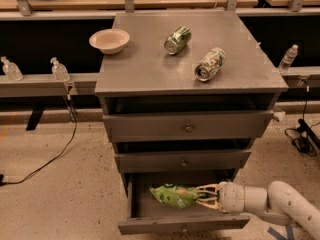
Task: Place green rice chip bag into bottom drawer
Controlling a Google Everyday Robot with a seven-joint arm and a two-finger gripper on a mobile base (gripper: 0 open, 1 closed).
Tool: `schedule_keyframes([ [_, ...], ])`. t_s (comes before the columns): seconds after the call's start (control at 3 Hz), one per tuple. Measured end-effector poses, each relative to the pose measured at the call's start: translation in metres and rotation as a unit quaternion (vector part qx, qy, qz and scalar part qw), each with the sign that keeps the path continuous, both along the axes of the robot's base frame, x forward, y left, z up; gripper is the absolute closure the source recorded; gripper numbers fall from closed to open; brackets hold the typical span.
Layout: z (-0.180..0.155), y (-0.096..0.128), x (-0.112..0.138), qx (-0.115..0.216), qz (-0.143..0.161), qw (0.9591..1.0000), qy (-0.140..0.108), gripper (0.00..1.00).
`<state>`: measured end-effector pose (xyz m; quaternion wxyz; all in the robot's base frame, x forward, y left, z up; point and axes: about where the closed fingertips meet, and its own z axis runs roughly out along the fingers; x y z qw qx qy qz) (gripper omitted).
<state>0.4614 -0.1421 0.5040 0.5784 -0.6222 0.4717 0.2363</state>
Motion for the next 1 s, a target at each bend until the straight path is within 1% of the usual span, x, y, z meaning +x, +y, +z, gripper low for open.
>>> schedule_keyframes([
  [0.33, -0.029, -0.008, 0.02, 0.002, -0.012, 0.9998, -0.013, 1.0],
  [0.67, -0.069, -0.027, 0.054, 0.004, -0.036, 0.9992, -0.017, 1.0],
  [1.0, -0.106, -0.045, 0.091, 0.004, -0.044, 0.999, -0.008, 1.0],
])
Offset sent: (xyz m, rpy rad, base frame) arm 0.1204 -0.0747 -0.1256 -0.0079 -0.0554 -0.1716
